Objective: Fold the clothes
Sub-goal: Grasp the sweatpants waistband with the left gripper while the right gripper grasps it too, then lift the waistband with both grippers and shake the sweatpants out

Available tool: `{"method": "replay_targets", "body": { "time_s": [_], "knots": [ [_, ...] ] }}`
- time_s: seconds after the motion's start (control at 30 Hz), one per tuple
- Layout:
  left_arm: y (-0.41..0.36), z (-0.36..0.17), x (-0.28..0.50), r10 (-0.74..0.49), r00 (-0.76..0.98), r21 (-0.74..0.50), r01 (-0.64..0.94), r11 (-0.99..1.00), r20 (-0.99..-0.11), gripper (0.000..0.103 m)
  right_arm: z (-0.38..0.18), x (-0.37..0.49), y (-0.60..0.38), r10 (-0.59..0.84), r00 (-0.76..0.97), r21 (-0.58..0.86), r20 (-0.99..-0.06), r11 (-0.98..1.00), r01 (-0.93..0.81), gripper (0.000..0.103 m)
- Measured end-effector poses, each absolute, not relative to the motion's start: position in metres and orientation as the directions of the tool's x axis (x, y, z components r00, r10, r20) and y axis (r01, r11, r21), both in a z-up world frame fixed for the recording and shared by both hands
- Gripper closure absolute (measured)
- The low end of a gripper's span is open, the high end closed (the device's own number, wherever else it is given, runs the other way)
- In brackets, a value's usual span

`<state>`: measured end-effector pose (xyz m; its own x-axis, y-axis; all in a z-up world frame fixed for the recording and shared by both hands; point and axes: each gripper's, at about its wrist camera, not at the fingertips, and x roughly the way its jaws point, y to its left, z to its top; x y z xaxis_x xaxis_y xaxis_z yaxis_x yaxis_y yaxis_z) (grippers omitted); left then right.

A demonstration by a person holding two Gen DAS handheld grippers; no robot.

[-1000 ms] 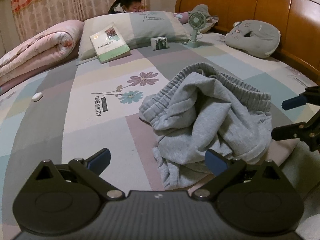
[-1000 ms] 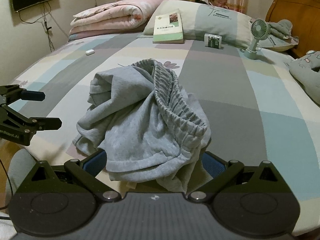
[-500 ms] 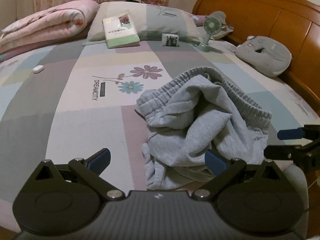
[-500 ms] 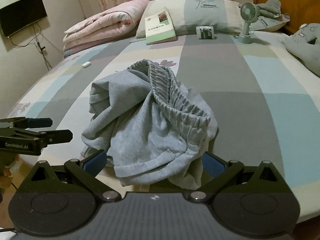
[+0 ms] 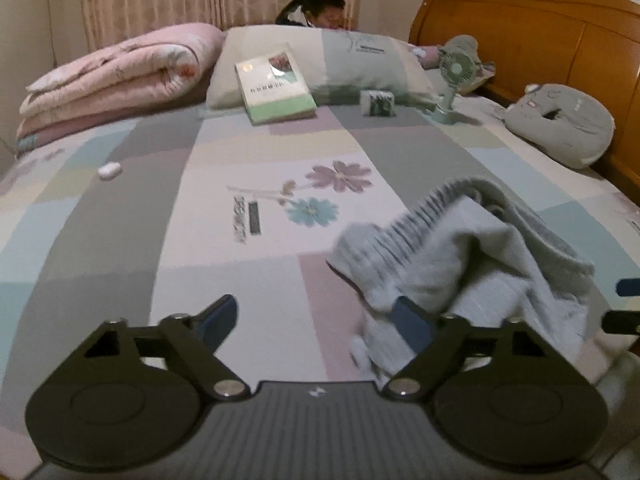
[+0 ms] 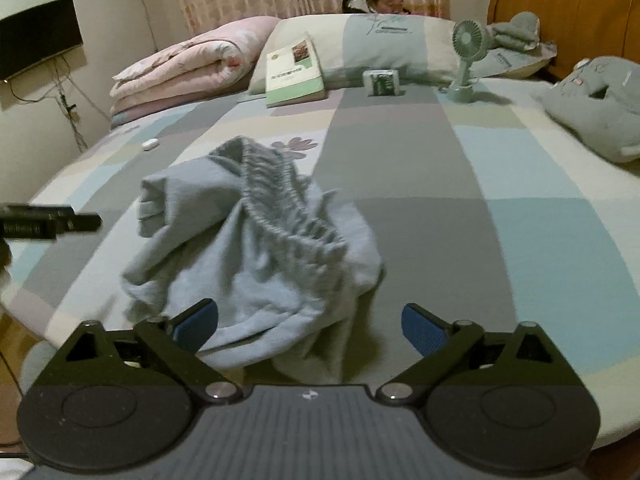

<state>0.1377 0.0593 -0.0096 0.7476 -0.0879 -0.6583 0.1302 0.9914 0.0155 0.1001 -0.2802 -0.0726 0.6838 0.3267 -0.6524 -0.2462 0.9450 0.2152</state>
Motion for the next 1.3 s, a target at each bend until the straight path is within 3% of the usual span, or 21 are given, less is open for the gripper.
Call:
{"method": "replay_targets", "body": {
  "time_s": [0.13,0.47,0.63,1.0,1.17,1.3],
  "knots": [
    [0.067,-0.019,0.164,-0.158,0.716,-0.080,0.142,0.987,-0.680,0.042,-0.076,0.113,-0.288,0.337,0.680,0.233,-0.651,0.941,-0.243,0.025],
    [0.058,-0.061,0.206,-0.305,0.649,-0.238,0.191,0.952,-0.697,0.046,-0.097,0.146,-0.280,0.375,0.652,0.260,-0.659,0.927,-0.270,0.034],
    [0.063,-0.071,0.217,-0.381,0.623,-0.328,0.204,0.922,-0.684,0.046,-0.097,0.153,-0.280,0.419,0.646,0.298,-0.638,0.908,-0.295,0.061],
    [0.044,-0.064,0.221,-0.524,0.605,-0.433,0.306,0.848,-0.599,0.058,-0.093,0.145,-0.290,0.436,0.656,0.302,-0.616,0.900,-0.315,0.064],
    [0.024,-0.057,0.219,-0.498,0.622,-0.374,0.331,0.866,-0.604,0.086,-0.095,0.141,-0.291,0.424,0.665,0.294,-0.615,0.906,-0.306,0.070],
    [0.020,-0.039,0.212,-0.448,0.657,-0.284,0.347,0.894,-0.606,0.088,-0.086,0.138,-0.301,0.414,0.696,0.284,-0.587,0.910,-0.301,0.076]
  ]
}}
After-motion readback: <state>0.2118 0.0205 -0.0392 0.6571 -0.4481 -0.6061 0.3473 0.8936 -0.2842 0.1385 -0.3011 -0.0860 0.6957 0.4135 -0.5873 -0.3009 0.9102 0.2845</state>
